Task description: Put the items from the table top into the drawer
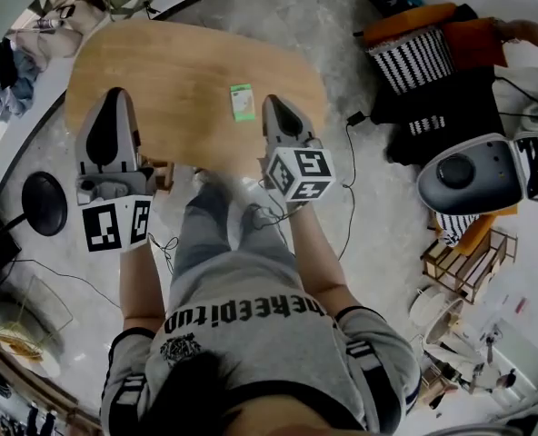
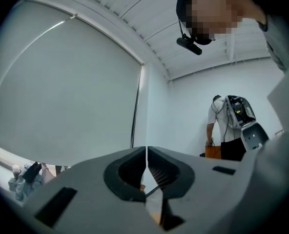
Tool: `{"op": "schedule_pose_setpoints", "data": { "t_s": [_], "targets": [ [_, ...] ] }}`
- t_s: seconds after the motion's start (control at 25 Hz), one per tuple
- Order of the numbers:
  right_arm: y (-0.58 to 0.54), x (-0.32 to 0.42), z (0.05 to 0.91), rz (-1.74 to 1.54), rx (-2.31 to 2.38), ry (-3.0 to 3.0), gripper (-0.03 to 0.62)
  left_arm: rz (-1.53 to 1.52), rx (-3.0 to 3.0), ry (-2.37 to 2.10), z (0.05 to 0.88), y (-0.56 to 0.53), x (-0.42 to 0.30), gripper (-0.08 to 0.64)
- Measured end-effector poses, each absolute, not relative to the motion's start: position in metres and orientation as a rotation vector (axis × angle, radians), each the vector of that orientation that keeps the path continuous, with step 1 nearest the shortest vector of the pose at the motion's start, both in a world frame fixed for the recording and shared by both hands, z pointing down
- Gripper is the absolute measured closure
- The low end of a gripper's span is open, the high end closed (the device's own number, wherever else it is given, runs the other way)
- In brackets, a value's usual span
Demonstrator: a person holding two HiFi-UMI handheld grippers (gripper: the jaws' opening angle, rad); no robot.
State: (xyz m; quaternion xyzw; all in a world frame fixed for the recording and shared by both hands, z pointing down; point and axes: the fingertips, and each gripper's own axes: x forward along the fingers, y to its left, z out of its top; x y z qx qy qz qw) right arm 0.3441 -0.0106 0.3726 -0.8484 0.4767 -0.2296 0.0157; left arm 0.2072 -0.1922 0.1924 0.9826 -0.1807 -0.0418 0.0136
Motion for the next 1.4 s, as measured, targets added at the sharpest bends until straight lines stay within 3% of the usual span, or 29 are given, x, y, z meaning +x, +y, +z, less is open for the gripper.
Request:
{"op": "schedule_pose_setpoints", "data": {
  "t_s": [0.24,0.92,1.16,1.4],
  "targets": [
    [-0.017,0.363,0.456,-0.955,-2.636,1.428,0.564,-0.074,3.064,-0.530,0.230,-0.211,0.235,0.548],
    [-0.022,0.353,0.648,-1.426,-2.557,1.379,0.386,0.041,3.034,-0.467,0.324,-0.222,0.255,0.548],
    [-0.022,0.357,0.698,-1.514,-2.550,1.334,0.287,0.073,3.036,-0.455,0.347,-0.231,0.257,0.548],
    [-0.017,0.359,0.743,-1.615,-2.573,1.296,0.251,0.102,3.040,-0.433,0.368,-0.239,0.257,0.548]
  ]
}}
